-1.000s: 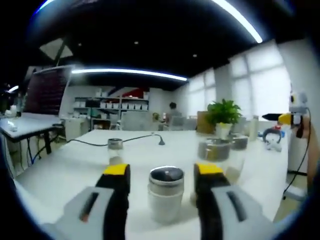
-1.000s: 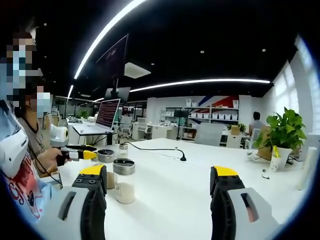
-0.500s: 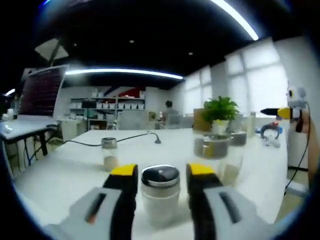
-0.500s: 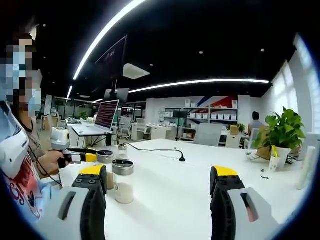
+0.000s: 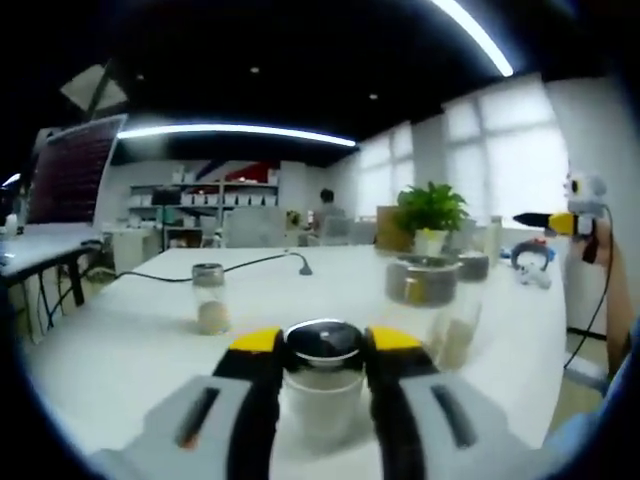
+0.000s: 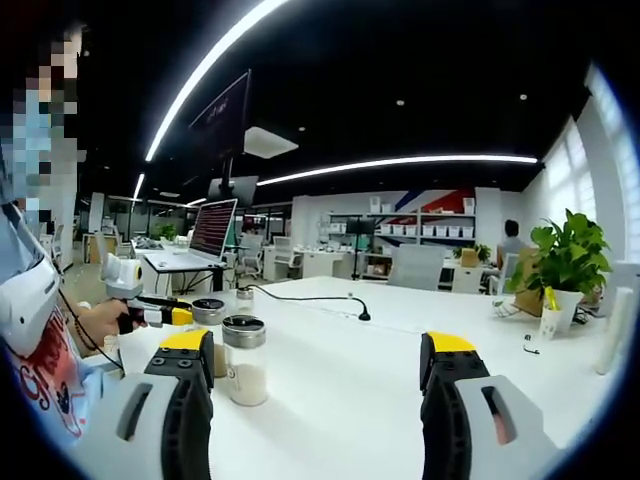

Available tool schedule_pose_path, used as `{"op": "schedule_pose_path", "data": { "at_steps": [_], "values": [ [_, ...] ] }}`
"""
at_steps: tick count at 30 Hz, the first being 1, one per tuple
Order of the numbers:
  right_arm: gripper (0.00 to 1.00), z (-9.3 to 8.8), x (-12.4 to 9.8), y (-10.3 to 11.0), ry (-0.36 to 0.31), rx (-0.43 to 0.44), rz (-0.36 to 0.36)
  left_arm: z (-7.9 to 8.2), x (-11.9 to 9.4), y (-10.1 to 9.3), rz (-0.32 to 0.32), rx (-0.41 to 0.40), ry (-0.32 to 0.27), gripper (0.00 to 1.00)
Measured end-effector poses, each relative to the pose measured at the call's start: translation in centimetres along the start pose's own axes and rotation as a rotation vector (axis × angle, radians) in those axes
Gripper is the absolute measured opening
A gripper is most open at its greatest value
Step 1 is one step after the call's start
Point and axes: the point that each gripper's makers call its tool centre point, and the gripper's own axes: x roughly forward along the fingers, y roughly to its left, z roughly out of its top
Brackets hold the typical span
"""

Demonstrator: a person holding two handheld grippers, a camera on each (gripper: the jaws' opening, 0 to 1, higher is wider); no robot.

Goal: Rotate the seasoning bottle until the label or dispensing opening points toward the visible target arrow and the bottle remains upright within the marked orientation range

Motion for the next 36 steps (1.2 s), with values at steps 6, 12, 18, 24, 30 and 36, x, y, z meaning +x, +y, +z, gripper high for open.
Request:
{"op": "schedule_pose_path", "data": {
  "at_steps": [6,12,18,24,30,36],
  "values": [
    [0.87,-0.4,0.3,0.1,0.008,0.012,0.001,0.0,0.0,-0.1,-0.014,0.001,-0.007,0.33],
    [0.87,-0.4,0.2,0.2,0.01,0.015,0.008,0.0,-0.1,-0.1,-0.031,0.003,-0.015,0.33],
    [0.87,-0.5,0.3,0.1,0.01,0.018,0.009,0.0,0.0,-0.1,-0.05,-0.001,-0.015,0.33],
    [0.87,-0.8,0.5,0.1,0.019,0.023,0.012,0.0,0.0,-0.1,-0.079,0.001,-0.009,0.33],
    [0.87,-0.9,0.6,0.2,0.028,0.019,0.012,-0.1,-0.1,-0.3,-0.129,0.004,-0.013,0.33],
    [0.88,-0.9,0.6,0.4,0.028,0.017,0.014,0.0,0.2,-0.4,-0.189,0.009,-0.02,0.33]
  ]
}}
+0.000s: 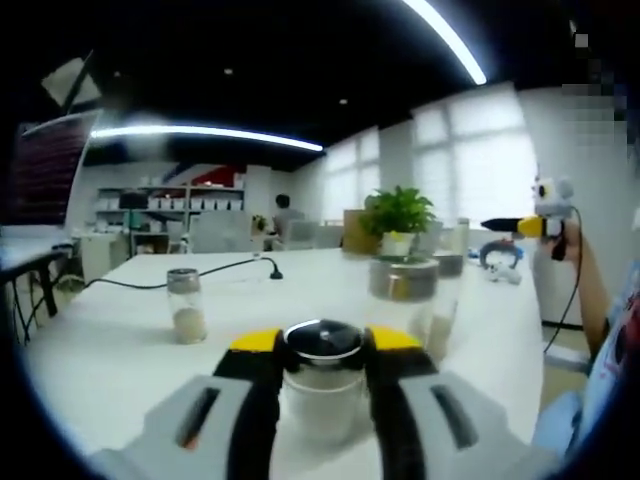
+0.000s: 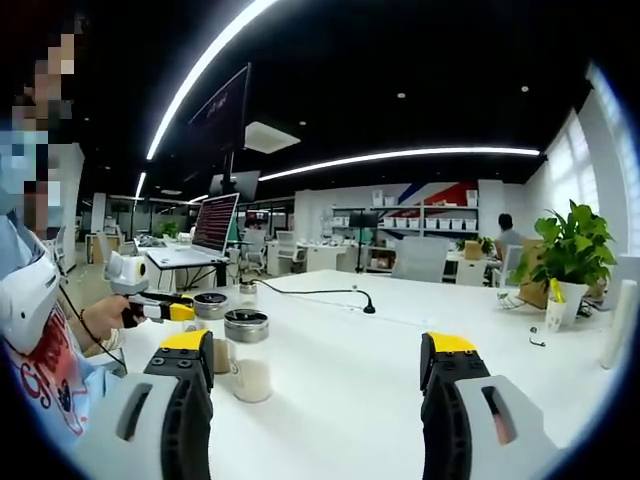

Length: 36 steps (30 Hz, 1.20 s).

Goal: Rotate the seasoning bottle until the label or dispensing opening points toward the visible target arrow and the bottle remains upright within the marked orientation range

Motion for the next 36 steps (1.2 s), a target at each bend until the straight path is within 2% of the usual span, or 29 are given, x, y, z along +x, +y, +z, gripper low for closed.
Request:
{"op": "schedule_pose_path", "data": {
  "at_steps": [6,15,18,22,31,36],
  "values": [
    [0.87,0.6,-0.4,-0.4,-0.023,-0.012,-0.028,0.1,0.2,0.0,-0.04,0.012,-0.019,0.33],
    [0.86,0.3,-0.4,-0.3,-0.006,-0.014,-0.016,0.1,0.4,-0.1,-0.111,0.017,-0.028,0.33],
    [0.87,0.9,-0.8,-0.4,-0.022,-0.035,-0.031,0.1,0.4,-0.2,-0.133,0.013,-0.025,0.33],
    [0.87,1.5,-1.2,-0.5,-0.046,-0.043,-0.039,0.0,0.4,-0.4,-0.184,0.013,-0.019,0.33],
    [0.87,1.3,-1.1,-0.4,-0.038,-0.038,-0.034,0.0,0.5,-0.9,-0.307,0.024,-0.002,0.33],
    [0.86,1.4,-1.1,-0.4,-0.041,-0.038,-0.032,0.0,0.4,-1.3,-0.396,0.027,-0.034,0.33]
  ]
}}
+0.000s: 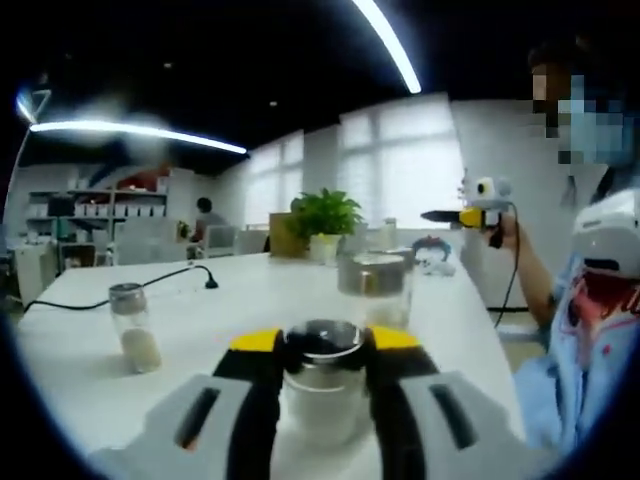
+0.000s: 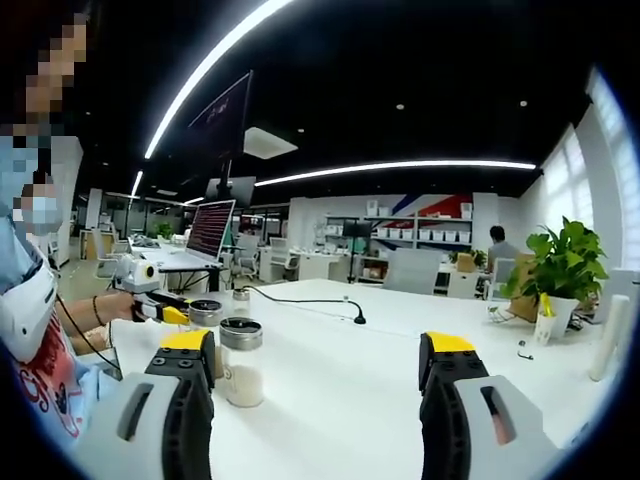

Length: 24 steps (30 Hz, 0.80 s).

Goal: Rotate the seasoning bottle until the label or dispensing opening points toward the visible target arrow and the bottle remains upright within the marked orientation range

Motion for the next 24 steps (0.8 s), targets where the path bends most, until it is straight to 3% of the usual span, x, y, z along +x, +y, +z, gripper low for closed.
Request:
{"op": "schedule_pose_path", "data": {
  "at_steps": [16,24],
  "values": [
    [0.87,0.07,0.0,0.02,-0.003,0.008,0.005,-0.01,0.35,-0.33,-0.2,-0.002,0.043,0.33],
    [0.87,0.06,0.06,0.03,-0.001,0.009,0.009,-0.03,0.5,-0.67,-0.255,0.001,0.063,0.33]
  ]
}}
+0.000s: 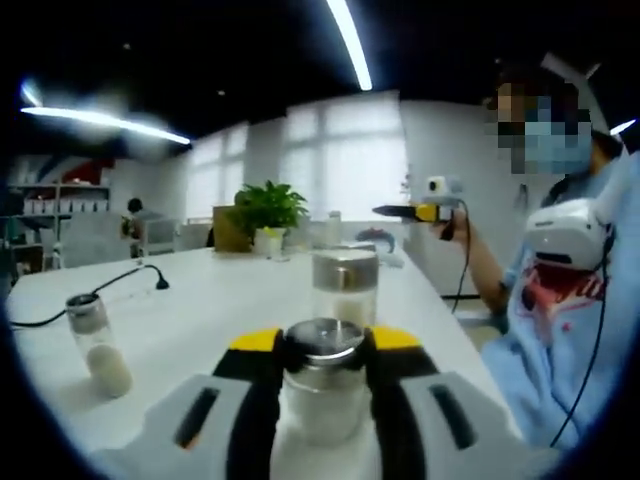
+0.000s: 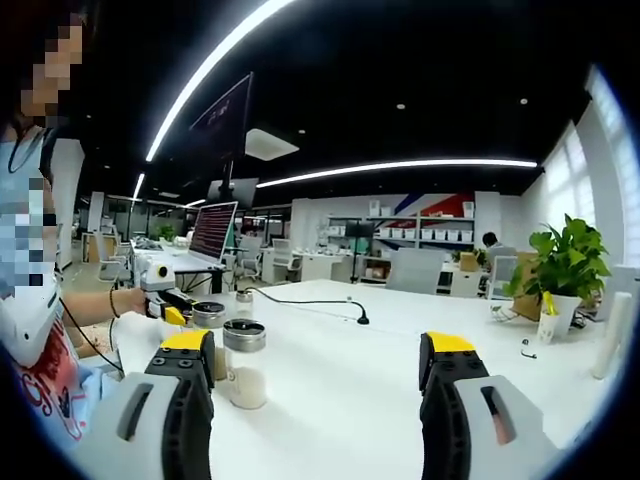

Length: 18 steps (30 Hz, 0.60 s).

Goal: Rotate the seasoning bottle until the label or dispensing opening points toward the visible target arrow and the bottle remains upright within the marked orientation range

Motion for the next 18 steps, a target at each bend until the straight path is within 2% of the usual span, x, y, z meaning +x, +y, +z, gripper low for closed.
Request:
{"op": "schedule_pose_path", "data": {
  "at_steps": [3,5,8,9,11,15,16,18],
  "values": [
    [0.87,0.0,0.0,-0.1,0.002,0.002,-0.003,0.0,0.1,-0.1,-0.008,-0.011,0.01,0.34],
    [0.87,-0.1,0.0,0.0,0.003,0.001,0.003,0.2,0.2,0.0,0.008,0.043,0.005,0.35],
    [0.87,-0.3,0.1,0.2,0.01,0.0,0.014,0.8,-0.1,0.0,0.034,0.057,-0.018,0.64],
    [0.87,-0.3,0.1,0.2,0.013,0.001,0.015,1.1,-0.2,0.0,0.042,0.044,-0.036,0.69],
    [0.87,-0.4,0.1,0.2,0.015,0.002,0.016,1.7,-0.6,0.2,0.059,-0.004,-0.065,0.67],
    [0.87,-0.4,0.0,0.0,0.016,0.002,0.006,2.3,-1.2,0.2,0.127,-0.009,-0.074,0.72],
    [0.87,-0.4,0.0,0.0,0.017,0.0,0.005,2.5,-1.4,0.3,0.159,-0.033,-0.077,0.71],
    [0.87,-0.4,0.0,-0.1,0.019,0.001,0.003,3.2,-1.7,-0.3,0.174,-0.025,-0.1,0.67]
  ]
}}
